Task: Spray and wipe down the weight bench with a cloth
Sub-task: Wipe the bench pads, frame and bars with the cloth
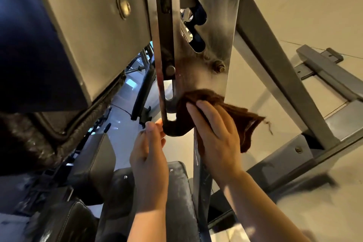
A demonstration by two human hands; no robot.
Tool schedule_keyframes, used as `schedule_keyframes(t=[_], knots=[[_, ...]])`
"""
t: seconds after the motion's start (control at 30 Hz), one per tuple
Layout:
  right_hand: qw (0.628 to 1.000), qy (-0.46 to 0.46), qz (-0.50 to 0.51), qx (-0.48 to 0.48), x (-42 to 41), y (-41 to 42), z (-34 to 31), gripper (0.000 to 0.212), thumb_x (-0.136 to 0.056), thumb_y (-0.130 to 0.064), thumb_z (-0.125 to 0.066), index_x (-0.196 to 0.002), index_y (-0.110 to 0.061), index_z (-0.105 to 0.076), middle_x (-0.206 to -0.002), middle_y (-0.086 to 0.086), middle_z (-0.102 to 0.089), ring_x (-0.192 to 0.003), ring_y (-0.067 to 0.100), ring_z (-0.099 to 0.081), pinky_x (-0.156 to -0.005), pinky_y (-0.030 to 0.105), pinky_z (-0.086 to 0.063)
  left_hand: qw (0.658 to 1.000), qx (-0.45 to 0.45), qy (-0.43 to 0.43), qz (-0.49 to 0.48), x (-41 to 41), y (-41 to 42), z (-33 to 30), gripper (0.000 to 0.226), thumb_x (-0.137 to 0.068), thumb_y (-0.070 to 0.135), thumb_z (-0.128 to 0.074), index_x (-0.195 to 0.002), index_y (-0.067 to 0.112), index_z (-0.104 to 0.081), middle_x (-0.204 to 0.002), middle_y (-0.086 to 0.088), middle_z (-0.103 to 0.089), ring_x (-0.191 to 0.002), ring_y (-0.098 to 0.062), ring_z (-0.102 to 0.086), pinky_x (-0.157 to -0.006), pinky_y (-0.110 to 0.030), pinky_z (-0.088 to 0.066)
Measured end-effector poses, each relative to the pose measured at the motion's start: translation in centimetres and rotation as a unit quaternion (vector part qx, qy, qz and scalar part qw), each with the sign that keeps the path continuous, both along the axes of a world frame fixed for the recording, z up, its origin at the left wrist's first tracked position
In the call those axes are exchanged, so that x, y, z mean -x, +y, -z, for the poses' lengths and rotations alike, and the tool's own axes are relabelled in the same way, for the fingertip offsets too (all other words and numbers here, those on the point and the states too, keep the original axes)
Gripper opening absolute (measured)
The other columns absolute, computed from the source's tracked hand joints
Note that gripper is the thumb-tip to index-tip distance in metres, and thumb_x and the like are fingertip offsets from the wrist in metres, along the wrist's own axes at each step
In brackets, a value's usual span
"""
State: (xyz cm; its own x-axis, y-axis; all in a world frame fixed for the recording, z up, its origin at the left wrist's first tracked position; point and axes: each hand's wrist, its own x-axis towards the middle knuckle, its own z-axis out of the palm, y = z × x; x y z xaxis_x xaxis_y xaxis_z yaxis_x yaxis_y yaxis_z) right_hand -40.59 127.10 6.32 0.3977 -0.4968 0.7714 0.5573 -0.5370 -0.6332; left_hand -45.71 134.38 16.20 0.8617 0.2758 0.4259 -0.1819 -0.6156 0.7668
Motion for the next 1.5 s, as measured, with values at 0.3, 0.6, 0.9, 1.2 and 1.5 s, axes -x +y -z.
schedule_keyframes(t=[0.3,0.6,0.9,1.2,1.5], knots=[[0.986,0.097,-0.107,-0.079,3.4,0.5,5.3,0.039,-0.105,-0.03,-0.037,-0.123,-0.008,-0.064,-0.131,0.009,-0.057,-0.122,0.02,-0.052,-0.108,0.026,-0.039,0.999,-0.028,0.021,-0.002,0.5,-0.3,-0.2,0.046,-0.085,0.065,-0.033,-0.106,0.037,-0.063,-0.108,0.015,-0.068,-0.099,0.004,-0.063,-0.085,-0.023,-0.047],[0.97,0.074,-0.061,-0.223,1.2,2.2,0.6,0.037,-0.101,-0.016,-0.045,-0.136,-0.006,-0.049,-0.149,0.021,-0.028,-0.143,0.021,-0.029,-0.114,0.031,-0.034,1.0,-0.015,-0.001,0.006,0.4,0.0,0.0,0.046,-0.084,0.063,-0.036,-0.103,0.031,-0.064,-0.107,0.008,-0.069,-0.105,-0.003,-0.063,-0.081,-0.013,-0.05],[0.989,0.131,-0.009,-0.06,2.6,7.0,5.3,0.079,-0.091,-0.009,-0.056,-0.155,-0.014,-0.011,-0.163,0.004,0.0,-0.149,0.028,-0.008,-0.117,0.049,-0.026,0.999,-0.026,-0.013,0.034,0.1,0.6,0.4,0.04,-0.09,0.052,-0.031,-0.111,0.035,-0.06,-0.112,0.017,-0.066,-0.109,0.0,-0.062,-0.087,-0.014,-0.049],[0.968,0.152,-0.028,-0.198,0.5,5.8,3.2,0.048,-0.101,-0.016,-0.041,-0.146,-0.013,-0.027,-0.156,0.013,-0.014,-0.148,0.022,-0.013,-0.119,0.039,-0.023,0.998,-0.033,0.009,0.058,0.4,1.3,0.9,0.046,-0.09,0.059,-0.034,-0.12,0.034,-0.058,-0.124,0.012,-0.063,-0.115,-0.001,-0.058,-0.093,-0.025,-0.051],[0.973,0.151,-0.066,-0.16,2.0,5.8,4.8,0.041,-0.103,-0.02,-0.039,-0.143,-0.014,-0.037,-0.152,0.013,-0.02,-0.143,0.032,-0.026,-0.103,0.057,-0.044,0.97,-0.047,0.235,0.033,-0.7,3.6,3.0,0.057,-0.07,0.041,-0.081,-0.119,0.033,-0.054,-0.126,0.002,-0.059,-0.114,-0.016,-0.058,-0.085,-0.028,-0.052]])
